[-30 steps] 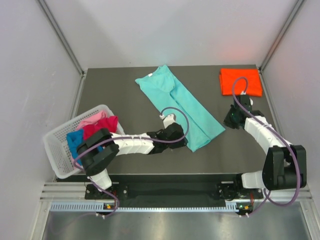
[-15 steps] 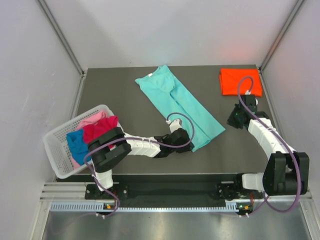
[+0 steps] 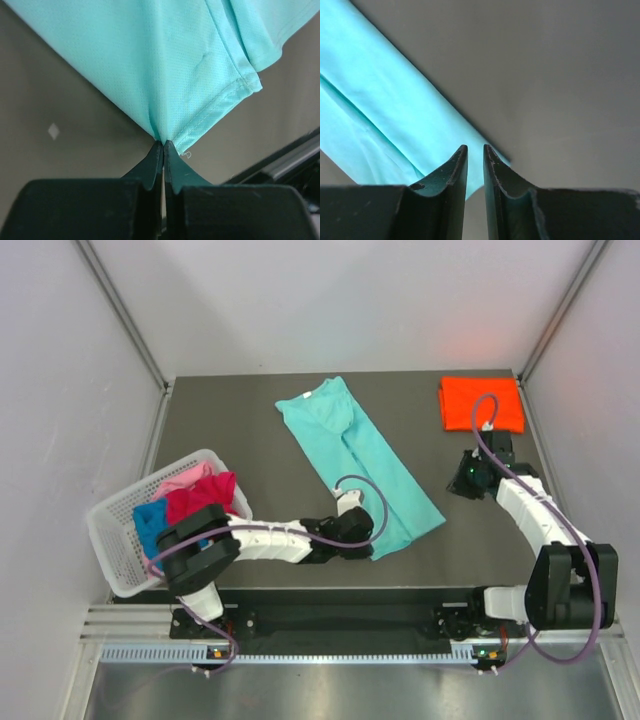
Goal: Fold and stack the t-shirts
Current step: Fold the tshirt
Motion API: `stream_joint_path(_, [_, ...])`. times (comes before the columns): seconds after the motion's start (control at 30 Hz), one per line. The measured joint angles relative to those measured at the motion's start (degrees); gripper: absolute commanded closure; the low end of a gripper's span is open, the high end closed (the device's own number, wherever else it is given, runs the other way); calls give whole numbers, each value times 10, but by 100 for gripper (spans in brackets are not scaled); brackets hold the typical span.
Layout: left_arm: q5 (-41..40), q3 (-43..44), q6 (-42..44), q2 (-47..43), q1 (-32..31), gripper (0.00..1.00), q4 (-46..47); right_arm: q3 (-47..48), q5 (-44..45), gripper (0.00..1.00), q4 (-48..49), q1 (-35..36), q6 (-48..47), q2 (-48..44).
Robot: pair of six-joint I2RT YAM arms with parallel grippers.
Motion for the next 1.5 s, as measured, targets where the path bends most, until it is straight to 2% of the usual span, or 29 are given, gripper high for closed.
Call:
stream_joint_path(0.13, [12, -69, 6, -81, -12, 100, -50, -18, -61, 77, 6, 0, -19, 2])
stream_joint_path(0.27, [23, -144, 7, -168, -12, 100, -104, -84, -111, 75, 10, 8, -28, -23])
stream_joint_path(0.4, [24, -185, 20, -259, -12, 61, -177, -142, -147, 74, 5, 22, -31, -60])
stream_joint_path(0.53, [19, -178, 37, -308, -12, 53, -235, -152, -162, 74, 3, 24, -30, -81])
stream_joint_path(0.67, [-1, -103, 84, -313, 14, 53, -296, -151, -172, 72, 5, 24, -27, -98])
stream_joint_path(0.73, [15, -34, 128, -300, 76, 57, -308, -150, -178, 71, 9, 25, -25, -99])
stream_joint_path(0.87, [58, 71, 201, -248, 231, 57, -290, -147, -188, 69, 12, 27, -24, -100])
stream_joint_path(1.03, [101, 179, 260, -137, 370, 61, -272, -146, -204, 69, 38, 28, -19, -106])
stream_joint_path(1.23, [137, 284, 289, 38, 457, 62, -217, -129, -217, 69, 56, 28, -14, -87])
stream_joint_path(1.5, [146, 360, 305, 200, 494, 60, -170, -99, -226, 69, 74, 31, -9, -57])
